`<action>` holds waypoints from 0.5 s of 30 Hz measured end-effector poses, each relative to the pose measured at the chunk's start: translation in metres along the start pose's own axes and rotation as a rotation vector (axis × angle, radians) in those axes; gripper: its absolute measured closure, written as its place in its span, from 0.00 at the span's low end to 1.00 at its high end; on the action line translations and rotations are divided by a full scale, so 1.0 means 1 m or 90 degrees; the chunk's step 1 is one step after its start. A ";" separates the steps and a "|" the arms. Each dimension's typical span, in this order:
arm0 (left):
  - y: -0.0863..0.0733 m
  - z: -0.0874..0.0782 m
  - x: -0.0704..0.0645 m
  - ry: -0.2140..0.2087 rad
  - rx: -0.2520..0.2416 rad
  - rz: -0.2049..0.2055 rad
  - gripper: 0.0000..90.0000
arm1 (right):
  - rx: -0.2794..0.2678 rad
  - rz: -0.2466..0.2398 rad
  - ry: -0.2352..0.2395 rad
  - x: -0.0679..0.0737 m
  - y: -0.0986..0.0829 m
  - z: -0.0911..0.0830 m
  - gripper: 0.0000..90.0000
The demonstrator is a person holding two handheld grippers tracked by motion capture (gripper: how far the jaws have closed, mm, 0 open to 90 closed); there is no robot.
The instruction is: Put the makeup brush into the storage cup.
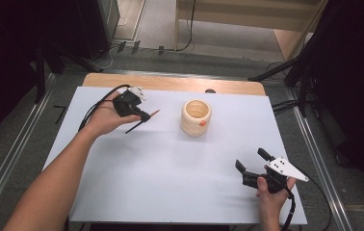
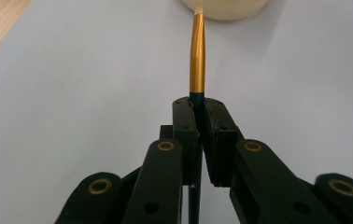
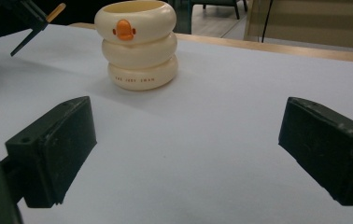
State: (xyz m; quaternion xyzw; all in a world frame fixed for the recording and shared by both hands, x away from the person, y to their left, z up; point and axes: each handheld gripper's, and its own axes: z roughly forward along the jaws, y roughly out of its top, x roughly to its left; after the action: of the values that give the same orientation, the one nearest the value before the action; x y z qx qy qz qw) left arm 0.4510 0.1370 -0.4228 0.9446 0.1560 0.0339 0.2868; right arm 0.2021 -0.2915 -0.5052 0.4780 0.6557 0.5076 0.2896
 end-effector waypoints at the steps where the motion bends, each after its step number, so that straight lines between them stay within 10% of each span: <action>1: 0.000 0.000 0.000 0.000 0.000 0.000 0.95 | 0.000 0.000 0.000 0.000 0.000 0.000 0.05; 15: 0.003 -0.010 0.001 -0.012 -0.101 -0.022 0.95 | -0.001 -0.001 -0.001 0.000 0.000 0.000 0.05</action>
State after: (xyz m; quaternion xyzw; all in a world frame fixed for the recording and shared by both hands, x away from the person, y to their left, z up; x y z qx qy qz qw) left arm 0.4507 0.1402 -0.4129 0.9163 0.1664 0.0326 0.3627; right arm 0.2023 -0.2918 -0.5055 0.4779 0.6555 0.5074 0.2906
